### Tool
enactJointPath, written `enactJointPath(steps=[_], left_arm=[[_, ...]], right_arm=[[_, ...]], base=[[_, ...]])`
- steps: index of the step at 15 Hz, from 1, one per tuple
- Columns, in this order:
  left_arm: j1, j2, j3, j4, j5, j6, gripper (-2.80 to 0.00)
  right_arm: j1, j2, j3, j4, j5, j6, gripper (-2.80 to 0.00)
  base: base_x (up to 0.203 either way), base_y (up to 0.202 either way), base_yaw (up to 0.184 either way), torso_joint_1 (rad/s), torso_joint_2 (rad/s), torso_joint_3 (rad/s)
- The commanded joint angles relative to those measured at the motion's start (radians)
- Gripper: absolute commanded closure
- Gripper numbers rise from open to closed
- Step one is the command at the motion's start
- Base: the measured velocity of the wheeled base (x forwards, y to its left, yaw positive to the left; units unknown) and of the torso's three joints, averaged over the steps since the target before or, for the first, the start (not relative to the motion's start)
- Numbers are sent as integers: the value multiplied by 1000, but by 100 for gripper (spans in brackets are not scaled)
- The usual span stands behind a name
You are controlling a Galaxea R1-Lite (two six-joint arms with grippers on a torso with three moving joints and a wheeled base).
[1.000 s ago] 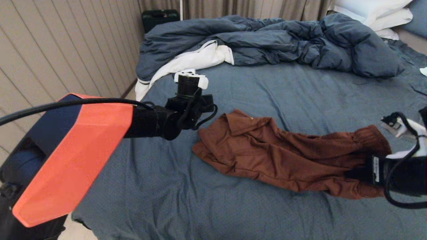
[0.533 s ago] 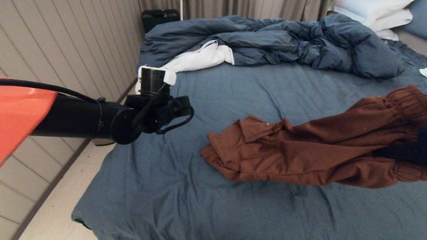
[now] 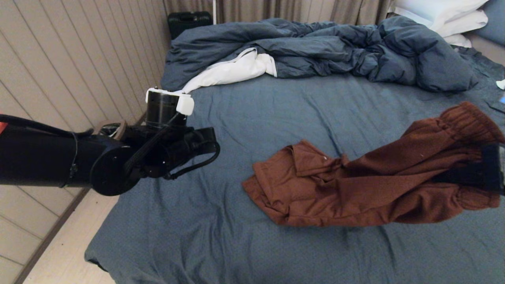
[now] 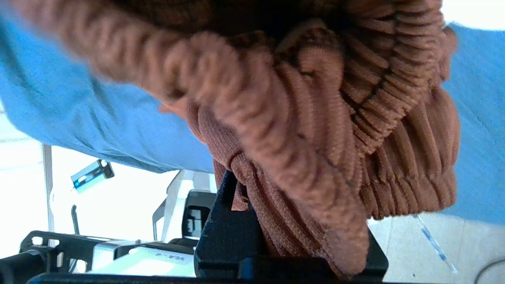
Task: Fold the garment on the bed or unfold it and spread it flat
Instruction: Fold the brown shorts
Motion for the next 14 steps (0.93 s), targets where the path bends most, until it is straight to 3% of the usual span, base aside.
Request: enactJointPath(steps=[1, 7, 14], left_arm=[[1, -58, 134, -65, -3, -4, 0], [-1, -147, 408, -257, -28, -10, 0], [-1, -147, 535, -376, -57, -53, 0]], right_arm=[[49, 157, -44, -26, 8, 1, 0], [241, 515, -245, -123, 4, 8, 0], [297, 840, -496, -122, -15, 8, 0]], base=[[0, 0, 0, 0, 0, 0], [0, 0, 0, 0, 0, 0], [0, 0, 0, 0, 0, 0]])
